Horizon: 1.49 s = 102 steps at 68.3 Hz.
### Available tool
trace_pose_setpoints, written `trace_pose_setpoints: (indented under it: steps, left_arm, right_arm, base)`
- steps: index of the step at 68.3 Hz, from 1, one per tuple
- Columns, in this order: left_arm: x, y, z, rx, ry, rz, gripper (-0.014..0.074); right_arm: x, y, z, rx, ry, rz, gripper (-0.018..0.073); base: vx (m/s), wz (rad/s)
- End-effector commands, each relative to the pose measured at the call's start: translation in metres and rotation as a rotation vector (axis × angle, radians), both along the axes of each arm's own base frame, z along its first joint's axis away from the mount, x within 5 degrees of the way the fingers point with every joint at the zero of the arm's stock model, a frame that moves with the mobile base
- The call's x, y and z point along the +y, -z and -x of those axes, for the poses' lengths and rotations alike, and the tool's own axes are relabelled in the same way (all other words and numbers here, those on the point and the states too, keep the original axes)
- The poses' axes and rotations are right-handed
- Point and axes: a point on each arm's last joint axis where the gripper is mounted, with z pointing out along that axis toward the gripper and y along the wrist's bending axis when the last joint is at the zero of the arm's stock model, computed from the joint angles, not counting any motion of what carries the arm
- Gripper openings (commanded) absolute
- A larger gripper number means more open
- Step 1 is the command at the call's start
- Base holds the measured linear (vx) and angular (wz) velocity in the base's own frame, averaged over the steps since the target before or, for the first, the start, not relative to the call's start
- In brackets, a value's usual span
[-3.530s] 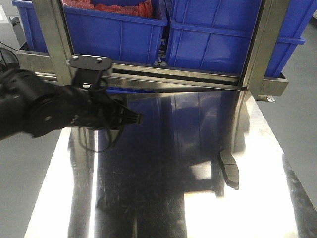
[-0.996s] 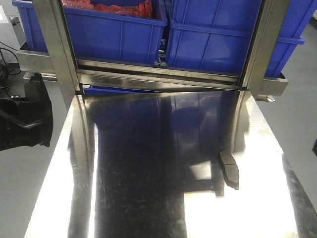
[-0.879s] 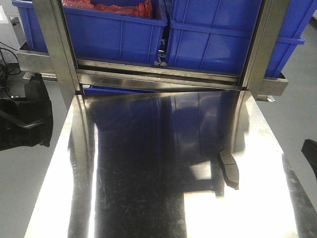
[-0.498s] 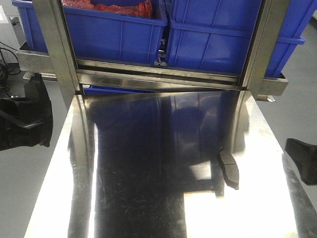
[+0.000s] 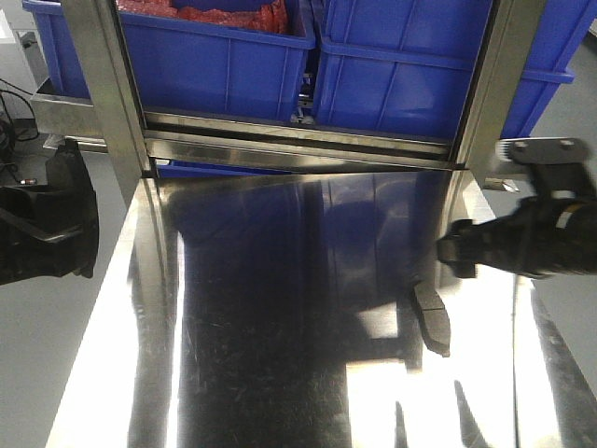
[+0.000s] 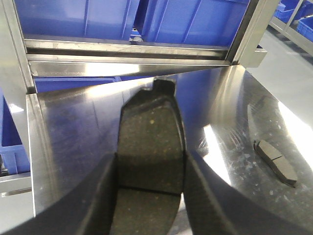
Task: Move and align brake pads A on conveyor
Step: 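Move the right gripper over the remaining brake pad, then lower the right gripper onto the brake pad and close it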
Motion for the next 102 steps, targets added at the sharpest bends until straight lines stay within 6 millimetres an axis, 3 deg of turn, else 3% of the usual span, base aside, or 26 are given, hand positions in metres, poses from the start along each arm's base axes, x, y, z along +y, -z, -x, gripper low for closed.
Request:
trace_pose_setpoints:
  steps: [1,18,52,102]
  left_arm:
    - [-0.002,-0.018,0.001,-0.102,0.025,0.053,0.0118]
    - [-0.002,-0.018,0.001,-0.102,0.025,0.053,0.0118]
    - [-0.002,-0.018,0.001,-0.102,0.025,0.053,0.0118]
    - [-0.002,-0.018,0.001,-0.102,0.025,0.053,0.0118]
  right_arm:
    - [0.011,-0.01,-0.018,-0.033,0.0,-0.003,0.0668]
    - [0.012,0.018,-0.052,0.117,0.075,0.093,0.066]
    - [0.019,0.076,-0.067,0.279,0.066,0.089,0.0624]
    - [0.019,0.086,-0.067,0.316,0.046,0.111,0.0542]
  base:
    - [0.0,0.0]
    - [0.0,0.0]
    - [0.0,0.0]
    - [0.0,0.0]
